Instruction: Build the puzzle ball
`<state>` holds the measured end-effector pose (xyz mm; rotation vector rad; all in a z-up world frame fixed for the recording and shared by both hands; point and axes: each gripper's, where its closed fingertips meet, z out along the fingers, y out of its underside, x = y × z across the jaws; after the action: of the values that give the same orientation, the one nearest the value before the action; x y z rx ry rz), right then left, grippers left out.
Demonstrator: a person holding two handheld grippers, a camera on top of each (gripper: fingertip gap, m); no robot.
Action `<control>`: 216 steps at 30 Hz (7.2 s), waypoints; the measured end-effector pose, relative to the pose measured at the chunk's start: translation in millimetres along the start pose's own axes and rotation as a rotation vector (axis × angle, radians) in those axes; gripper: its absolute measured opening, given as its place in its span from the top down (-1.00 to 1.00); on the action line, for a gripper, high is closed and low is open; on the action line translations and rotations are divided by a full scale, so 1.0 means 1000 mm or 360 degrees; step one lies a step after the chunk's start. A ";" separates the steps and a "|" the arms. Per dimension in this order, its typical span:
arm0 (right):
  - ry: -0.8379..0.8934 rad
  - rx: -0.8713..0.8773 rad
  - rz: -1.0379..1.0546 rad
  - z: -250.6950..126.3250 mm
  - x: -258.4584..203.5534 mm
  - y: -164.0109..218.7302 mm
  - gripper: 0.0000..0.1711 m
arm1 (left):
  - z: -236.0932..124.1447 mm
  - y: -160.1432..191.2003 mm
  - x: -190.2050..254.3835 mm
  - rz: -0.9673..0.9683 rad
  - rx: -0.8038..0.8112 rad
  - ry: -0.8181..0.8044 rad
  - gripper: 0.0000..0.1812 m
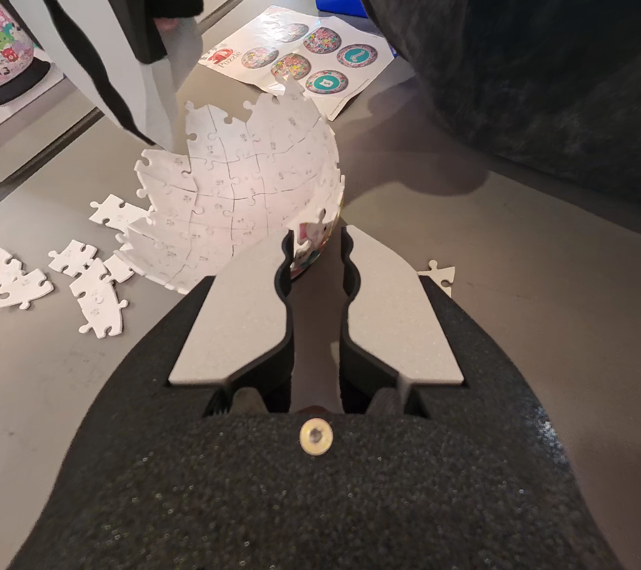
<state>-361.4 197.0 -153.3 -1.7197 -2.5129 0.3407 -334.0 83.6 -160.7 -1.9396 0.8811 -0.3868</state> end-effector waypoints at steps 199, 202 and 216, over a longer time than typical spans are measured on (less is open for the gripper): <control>0.0388 0.0556 0.0847 -0.020 0.004 0.050 0.90 | 0.060 0.003 -0.109 -0.0027 -0.1079 0.0511 0.93; 0.0390 0.0557 0.0819 -0.020 0.003 0.047 0.90 | 0.060 0.006 -0.108 -0.0047 -0.1102 0.0528 0.93; 0.0376 0.0516 0.0799 -0.017 0.000 0.051 0.89 | 0.062 0.017 -0.102 -0.0067 -0.1183 0.0590 0.84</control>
<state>-311.9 216.8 -147.9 -2.0779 -1.7304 0.5062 -375.6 190.3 -198.3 -2.6154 1.3615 -0.4999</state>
